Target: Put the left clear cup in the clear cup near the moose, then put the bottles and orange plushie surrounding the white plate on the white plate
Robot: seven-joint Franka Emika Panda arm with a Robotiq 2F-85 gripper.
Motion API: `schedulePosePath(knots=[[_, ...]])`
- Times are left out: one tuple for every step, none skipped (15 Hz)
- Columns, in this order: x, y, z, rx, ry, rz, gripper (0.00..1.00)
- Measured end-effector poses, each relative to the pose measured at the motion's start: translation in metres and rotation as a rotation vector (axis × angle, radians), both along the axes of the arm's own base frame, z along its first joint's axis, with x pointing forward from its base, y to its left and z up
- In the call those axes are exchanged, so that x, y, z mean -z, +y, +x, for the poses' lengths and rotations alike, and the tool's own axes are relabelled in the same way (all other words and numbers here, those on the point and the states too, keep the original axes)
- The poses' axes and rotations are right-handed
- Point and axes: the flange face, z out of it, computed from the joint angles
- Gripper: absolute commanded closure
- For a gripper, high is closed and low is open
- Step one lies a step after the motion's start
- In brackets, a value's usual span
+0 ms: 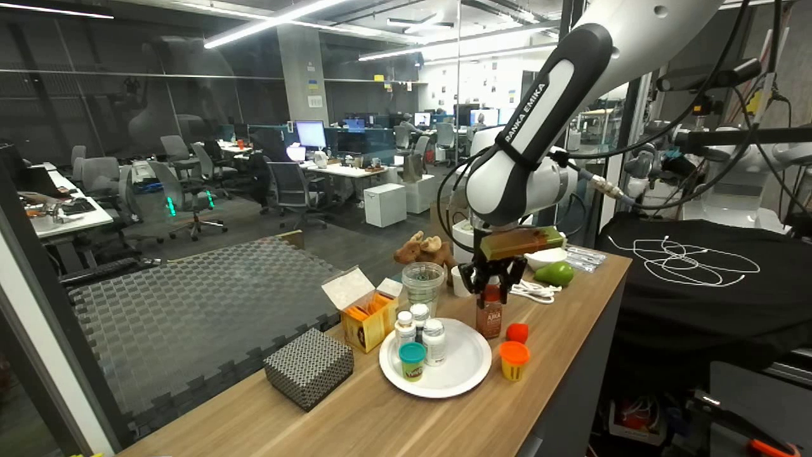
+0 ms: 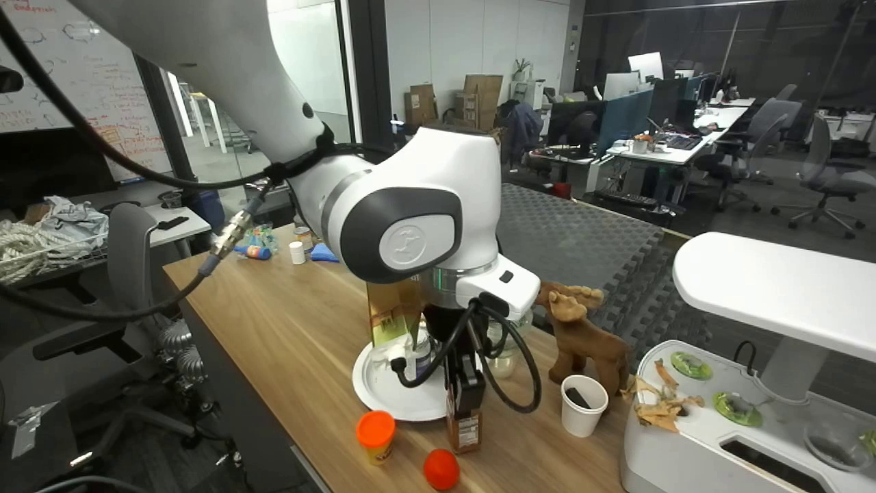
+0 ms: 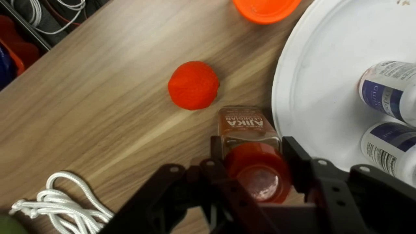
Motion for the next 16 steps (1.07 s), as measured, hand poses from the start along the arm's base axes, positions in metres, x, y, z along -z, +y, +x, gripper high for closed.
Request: schedulePosePath(knots=[[-0.004, 0.002, -0.001, -0.004, -0.002, -0.008, 0.74], [-0.01, 0.005, -0.001, -0.012, -0.007, -0.017, 0.74], [-0.018, 0.011, -0.001, -0.028, -0.015, -0.028, 0.74], [-0.027, 0.018, -0.001, -0.049, -0.025, -0.036, 0.74], [-0.037, 0.027, -0.001, -0.075, -0.036, -0.043, 0.74], [-0.047, 0.036, -0.001, -0.1, -0.048, -0.047, 0.74], [-0.055, 0.046, -0.001, -0.125, -0.06, -0.05, 0.74], [-0.063, 0.056, 0.0, -0.149, -0.071, -0.051, 0.74], [-0.068, 0.066, 0.001, -0.17, -0.079, -0.055, 0.75], [-0.071, 0.075, 0.002, -0.191, -0.083, -0.059, 0.75], [-0.071, 0.084, 0.003, -0.211, -0.083, -0.068, 0.75], [-0.07, 0.091, 0.003, -0.226, -0.082, -0.076, 0.75], [-0.069, 0.097, 0.003, -0.237, -0.079, -0.085, 0.75], [-0.067, 0.102, 0.003, -0.247, -0.076, -0.092, 0.75], [-0.065, 0.104, 0.004, -0.253, -0.073, -0.096, 0.75], [-0.063, 0.105, 0.004, -0.258, -0.07, -0.1, 0.75]])
